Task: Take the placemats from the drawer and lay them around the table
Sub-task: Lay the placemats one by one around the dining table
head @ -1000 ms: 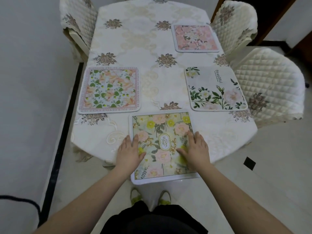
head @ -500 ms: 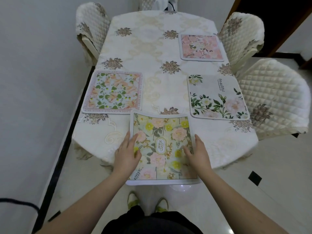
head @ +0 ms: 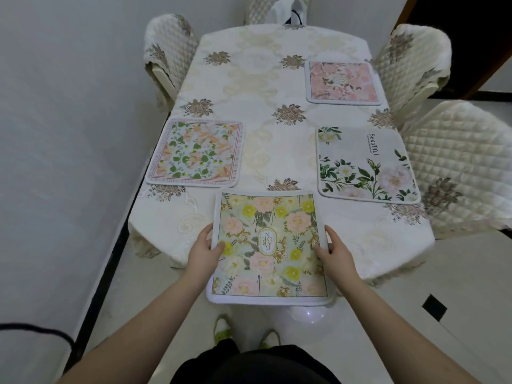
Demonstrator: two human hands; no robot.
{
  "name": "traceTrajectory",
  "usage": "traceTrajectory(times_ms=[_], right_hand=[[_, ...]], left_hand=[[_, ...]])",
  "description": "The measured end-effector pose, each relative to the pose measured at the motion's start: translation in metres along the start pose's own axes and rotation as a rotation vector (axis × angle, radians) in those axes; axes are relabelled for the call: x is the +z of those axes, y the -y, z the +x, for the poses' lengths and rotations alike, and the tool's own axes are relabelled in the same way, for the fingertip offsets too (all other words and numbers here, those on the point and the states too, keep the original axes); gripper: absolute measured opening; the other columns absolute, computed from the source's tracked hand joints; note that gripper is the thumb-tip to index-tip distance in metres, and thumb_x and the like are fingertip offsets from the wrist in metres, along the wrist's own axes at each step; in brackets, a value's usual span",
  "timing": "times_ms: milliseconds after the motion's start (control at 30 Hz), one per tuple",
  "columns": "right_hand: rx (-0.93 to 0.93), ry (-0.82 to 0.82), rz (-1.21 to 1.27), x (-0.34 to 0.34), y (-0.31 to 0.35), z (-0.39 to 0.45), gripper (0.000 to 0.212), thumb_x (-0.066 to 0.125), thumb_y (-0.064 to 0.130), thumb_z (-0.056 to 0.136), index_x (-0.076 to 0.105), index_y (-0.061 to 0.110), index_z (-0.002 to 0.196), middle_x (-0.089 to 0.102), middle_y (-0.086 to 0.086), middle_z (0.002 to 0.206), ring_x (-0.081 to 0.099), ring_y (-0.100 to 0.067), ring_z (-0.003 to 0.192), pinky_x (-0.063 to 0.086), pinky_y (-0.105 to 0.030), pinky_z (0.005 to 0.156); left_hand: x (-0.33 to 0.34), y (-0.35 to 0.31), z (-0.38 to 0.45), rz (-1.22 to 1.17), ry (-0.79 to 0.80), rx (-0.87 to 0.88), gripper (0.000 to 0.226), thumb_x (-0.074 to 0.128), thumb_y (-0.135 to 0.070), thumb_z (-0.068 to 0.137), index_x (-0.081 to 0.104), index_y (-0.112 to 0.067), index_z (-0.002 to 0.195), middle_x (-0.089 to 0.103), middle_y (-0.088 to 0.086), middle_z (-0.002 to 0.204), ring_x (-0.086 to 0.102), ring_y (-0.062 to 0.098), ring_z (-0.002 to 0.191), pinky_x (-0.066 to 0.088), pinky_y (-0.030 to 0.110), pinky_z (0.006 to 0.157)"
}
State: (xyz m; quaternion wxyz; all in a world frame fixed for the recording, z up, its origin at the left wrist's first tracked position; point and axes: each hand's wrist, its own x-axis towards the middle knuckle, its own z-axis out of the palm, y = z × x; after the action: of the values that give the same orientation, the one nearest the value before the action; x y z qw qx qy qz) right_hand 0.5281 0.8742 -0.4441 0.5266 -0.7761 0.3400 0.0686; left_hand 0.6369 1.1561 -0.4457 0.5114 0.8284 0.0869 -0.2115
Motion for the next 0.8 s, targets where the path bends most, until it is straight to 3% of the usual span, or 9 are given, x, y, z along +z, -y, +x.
traceTrajectory(times_ms=[200,300,433,633,700,800], right_hand=[[-0.100,-0.010,0.048,-0.017,0.028,-0.005,0.059,0.058,0.020,0.094,0.037,0.034,0.147,0.074,0.004,0.090,0.070,-0.012,0.081,0.057,-0.032,0.068],[-0.159,0.006,0.074,-0.018,0.054,-0.008,0.056,0.060,0.020,0.094,0.039,0.035,0.144,0.074,0.006,0.093,0.071,-0.011,0.081,0.058,-0.038,0.075],[-0.221,0.031,0.136,-0.005,0.096,-0.012,0.053,0.060,0.019,0.095,0.043,0.038,0.140,0.075,0.009,0.095,0.071,-0.005,0.078,0.058,-0.034,0.073],[-0.291,0.087,0.113,0.028,0.156,-0.017,0.055,0.059,0.019,0.094,0.041,0.035,0.143,0.074,0.003,0.100,0.072,-0.010,0.081,0.059,-0.037,0.072],[-0.327,0.103,0.109,0.042,0.177,-0.023,0.052,0.058,0.018,0.095,0.043,0.035,0.141,0.074,0.005,0.098,0.071,-0.006,0.076,0.058,-0.034,0.067],[-0.350,0.127,0.109,0.066,0.207,-0.032,0.051,0.058,0.017,0.095,0.044,0.037,0.140,0.075,0.005,0.095,0.073,-0.010,0.074,0.060,-0.041,0.070]], left_hand=[[-0.019,-0.017,-0.009,-0.047,-0.086,0.078,0.057,0.062,-0.016,0.096,0.039,-0.027,0.147,0.073,-0.003,0.099,0.070,0.011,0.086,0.057,0.033,0.073],[-0.040,-0.032,-0.014,-0.093,-0.105,0.116,0.059,0.062,-0.016,0.096,0.037,-0.031,0.148,0.075,-0.004,0.098,0.072,0.013,0.088,0.057,0.031,0.072],[-0.080,-0.052,-0.021,-0.145,-0.145,0.164,0.059,0.063,-0.015,0.096,0.039,-0.035,0.146,0.076,-0.003,0.099,0.074,0.016,0.089,0.059,0.044,0.080],[-0.148,-0.074,-0.030,-0.218,-0.215,0.209,0.055,0.063,-0.013,0.096,0.043,-0.039,0.140,0.077,-0.009,0.094,0.075,0.011,0.082,0.056,0.027,0.064],[-0.172,-0.076,-0.033,-0.286,-0.221,0.215,0.054,0.063,-0.010,0.095,0.045,-0.037,0.138,0.077,-0.005,0.096,0.075,0.017,0.085,0.058,0.034,0.067],[-0.209,-0.073,-0.032,-0.344,-0.237,0.199,0.056,0.063,-0.007,0.094,0.046,-0.032,0.142,0.077,0.001,0.101,0.075,0.027,0.090,0.059,0.048,0.077]])
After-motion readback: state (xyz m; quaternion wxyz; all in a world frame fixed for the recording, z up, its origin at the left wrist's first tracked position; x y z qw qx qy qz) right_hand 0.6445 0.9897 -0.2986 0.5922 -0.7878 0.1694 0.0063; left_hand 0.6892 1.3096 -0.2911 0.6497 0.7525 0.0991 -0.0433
